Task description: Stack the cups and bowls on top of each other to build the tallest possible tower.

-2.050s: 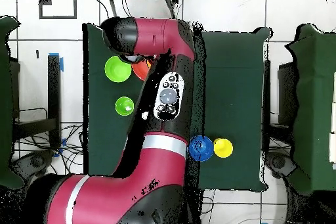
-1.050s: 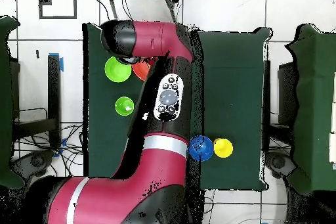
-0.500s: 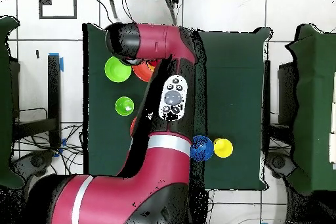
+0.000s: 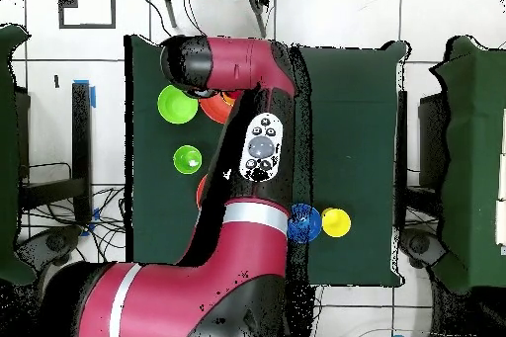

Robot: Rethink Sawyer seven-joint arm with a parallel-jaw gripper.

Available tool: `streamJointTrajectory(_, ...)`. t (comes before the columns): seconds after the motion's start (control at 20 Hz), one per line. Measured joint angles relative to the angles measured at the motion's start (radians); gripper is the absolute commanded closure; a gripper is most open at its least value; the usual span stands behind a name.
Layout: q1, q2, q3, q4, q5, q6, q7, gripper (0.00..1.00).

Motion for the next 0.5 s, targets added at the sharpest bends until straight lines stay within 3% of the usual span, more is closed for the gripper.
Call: streamJointTrajectory(0.5,0.000,-0.008,0.000,0.036,-0.002,-0.010,0.000,1.00)
